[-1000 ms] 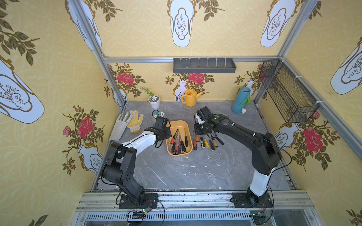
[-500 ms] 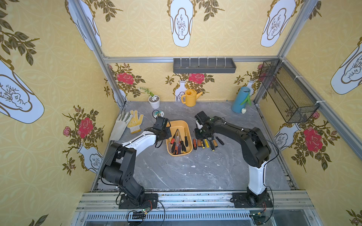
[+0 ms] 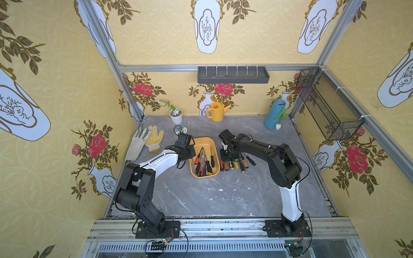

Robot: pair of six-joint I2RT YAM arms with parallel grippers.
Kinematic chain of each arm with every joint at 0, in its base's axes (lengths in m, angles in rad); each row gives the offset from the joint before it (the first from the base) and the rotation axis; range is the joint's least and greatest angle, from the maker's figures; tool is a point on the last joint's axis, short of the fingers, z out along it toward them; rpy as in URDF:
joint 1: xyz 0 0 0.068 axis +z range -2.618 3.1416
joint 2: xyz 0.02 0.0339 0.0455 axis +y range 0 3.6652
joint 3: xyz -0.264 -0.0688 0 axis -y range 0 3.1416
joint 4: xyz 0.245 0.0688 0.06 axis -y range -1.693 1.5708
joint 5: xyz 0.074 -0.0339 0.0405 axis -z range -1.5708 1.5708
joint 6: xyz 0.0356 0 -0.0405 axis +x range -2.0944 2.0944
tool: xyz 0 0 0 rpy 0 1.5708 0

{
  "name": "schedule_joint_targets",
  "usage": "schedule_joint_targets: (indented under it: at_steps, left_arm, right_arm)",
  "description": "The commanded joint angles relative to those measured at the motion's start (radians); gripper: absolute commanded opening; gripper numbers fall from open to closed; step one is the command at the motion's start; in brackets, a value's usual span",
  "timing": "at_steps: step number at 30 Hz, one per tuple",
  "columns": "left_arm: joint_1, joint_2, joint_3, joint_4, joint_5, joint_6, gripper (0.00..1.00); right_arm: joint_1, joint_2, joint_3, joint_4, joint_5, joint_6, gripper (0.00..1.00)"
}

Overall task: Take out the screwdriver from the storage box
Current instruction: Place the screwdriver at the center of the board, then pick up the screwdriver from the storage box.

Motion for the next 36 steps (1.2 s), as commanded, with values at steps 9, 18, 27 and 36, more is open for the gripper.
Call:
schedule_joint_targets:
  at_steps: [9,18,27,36]
  left_arm:
    - [0.001,-0.041,-0.02,0.053,-0.013,-0.006,0.0]
    - [0.001,-0.03,-0.018,0.053,-0.011,-0.008,0.0]
    - [0.002,-0.025,-0.016,0.051,-0.01,-0.015,0.0]
    - [0.001,-0.033,-0.018,0.048,-0.009,-0.013,0.0]
  right_arm:
    - [0.012,-0.022,0.001,-0.017,0.055,0.006,0.49]
    - [0.062,-0.12,0.077,-0.095,0.181,-0.038,0.55]
    - [0.133,-0.17,0.131,-0.083,0.128,-0.075,0.53]
    - [0.185,-0.095,0.142,-0.044,0.038,-0.046,0.47]
